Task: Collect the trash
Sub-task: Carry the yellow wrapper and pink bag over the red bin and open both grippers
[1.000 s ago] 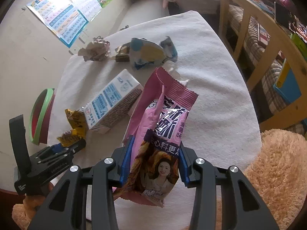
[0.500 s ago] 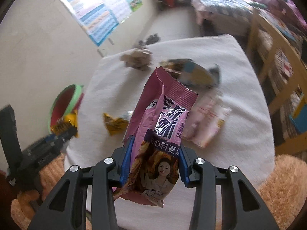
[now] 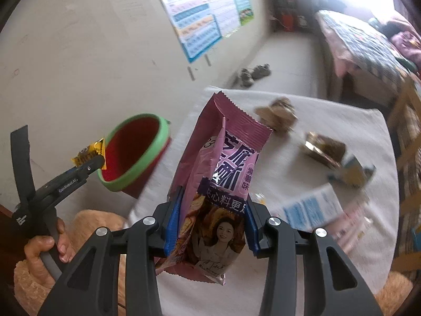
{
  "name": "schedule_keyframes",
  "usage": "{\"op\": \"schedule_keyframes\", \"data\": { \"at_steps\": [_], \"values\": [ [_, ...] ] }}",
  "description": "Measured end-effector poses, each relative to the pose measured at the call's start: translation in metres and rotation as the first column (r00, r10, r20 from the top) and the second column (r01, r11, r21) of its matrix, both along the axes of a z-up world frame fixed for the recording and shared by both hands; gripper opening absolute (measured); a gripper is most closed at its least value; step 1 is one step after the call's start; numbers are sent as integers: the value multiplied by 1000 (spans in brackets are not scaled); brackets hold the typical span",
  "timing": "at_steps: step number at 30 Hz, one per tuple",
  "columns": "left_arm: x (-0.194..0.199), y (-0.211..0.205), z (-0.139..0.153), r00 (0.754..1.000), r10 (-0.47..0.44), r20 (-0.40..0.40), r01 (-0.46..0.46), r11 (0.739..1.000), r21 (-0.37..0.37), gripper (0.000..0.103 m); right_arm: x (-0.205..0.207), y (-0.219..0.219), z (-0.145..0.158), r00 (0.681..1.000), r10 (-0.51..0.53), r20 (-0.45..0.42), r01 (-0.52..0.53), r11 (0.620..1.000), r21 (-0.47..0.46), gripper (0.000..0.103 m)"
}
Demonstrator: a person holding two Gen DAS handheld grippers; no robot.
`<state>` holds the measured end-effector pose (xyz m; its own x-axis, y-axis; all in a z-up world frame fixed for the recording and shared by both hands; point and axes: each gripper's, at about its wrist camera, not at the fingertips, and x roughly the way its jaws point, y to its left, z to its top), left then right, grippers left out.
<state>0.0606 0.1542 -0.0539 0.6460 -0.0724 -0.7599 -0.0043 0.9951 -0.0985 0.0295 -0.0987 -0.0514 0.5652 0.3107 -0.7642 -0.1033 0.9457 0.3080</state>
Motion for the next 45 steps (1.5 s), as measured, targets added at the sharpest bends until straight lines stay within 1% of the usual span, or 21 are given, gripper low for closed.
{"op": "schedule_keyframes", "data": {
  "at_steps": [4, 7, 11, 15, 19, 23, 27, 33, 37, 38, 39, 40, 41, 42, 43, 45],
  "values": [
    [8, 34, 8, 997, 74, 33, -73, 997, -10, 43, 20, 24, 12, 998, 42, 41, -42, 999, -11, 40],
    [15, 55, 16, 992, 112, 53, -111, 994, -15, 43, 35, 42, 20, 994, 78, 71, -77, 997, -15, 40],
    [27, 71, 20, 989, 136, 64, -135, 991, -13, 43, 52, 70, 25, 987, 130, 93, -129, 991, -19, 40],
    [36, 79, 17, 988, 143, 62, -143, 990, -11, 43, 69, 102, 19, 979, 181, 97, -179, 983, -30, 40],
    [45, 86, 6, 987, 157, 44, -156, 988, -20, 43, 86, 131, 10, 969, 228, 98, -222, 973, -67, 40],
    [52, 96, -1, 984, 175, 34, -174, 984, -34, 43, 102, 150, 2, 964, 244, 102, -236, 968, -86, 40],
    [66, 108, -14, 980, 200, -6, -200, 977, -69, 43, 128, 164, -7, 970, 229, 83, -224, 972, -62, 40],
    [78, 116, -31, 976, 211, -60, -215, 973, -77, 43, 155, 180, -17, 975, 215, 60, -212, 976, -50, 41],
    [81, 117, -40, 974, 210, -86, -217, 973, -76, 43, 162, 186, -26, 972, 229, 41, -228, 973, -37, 44],
    [82, 116, -43, 974, 209, -92, -216, 973, -76, 43, 163, 188, -29, 970, 239, 36, -238, 971, -31, 50],
    [83, 116, -45, 973, 208, -97, -216, 973, -76, 44, 166, 189, -31, 970, 243, 32, -242, 970, -27, 53],
    [84, 115, -47, 972, 209, -105, -217, 973, -74, 47, 167, 190, -32, 970, 242, 31, -241, 970, -25, 57],
    [85, 114, -49, 972, 206, -111, -215, 974, -75, 53, 166, 188, -33, 971, 237, 32, -237, 971, -18, 64],
    [85, 114, -50, 972, 204, -114, -213, 974, -76, 56, 166, 186, -34, 973, 229, 34, -229, 974, -6, 67],
    [85, 111, -51, 972, 204, -114, -213, 975, -70, 58, 167, 184, -34, 975, 220, 35, -221, 975, 5, 69],
    [85, 108, -52, 973, 202, -113, -210, 976, -59, 63, 167, 176, -34, 979, 203, 31, -204, 979, 21, 69]
  ]
}}
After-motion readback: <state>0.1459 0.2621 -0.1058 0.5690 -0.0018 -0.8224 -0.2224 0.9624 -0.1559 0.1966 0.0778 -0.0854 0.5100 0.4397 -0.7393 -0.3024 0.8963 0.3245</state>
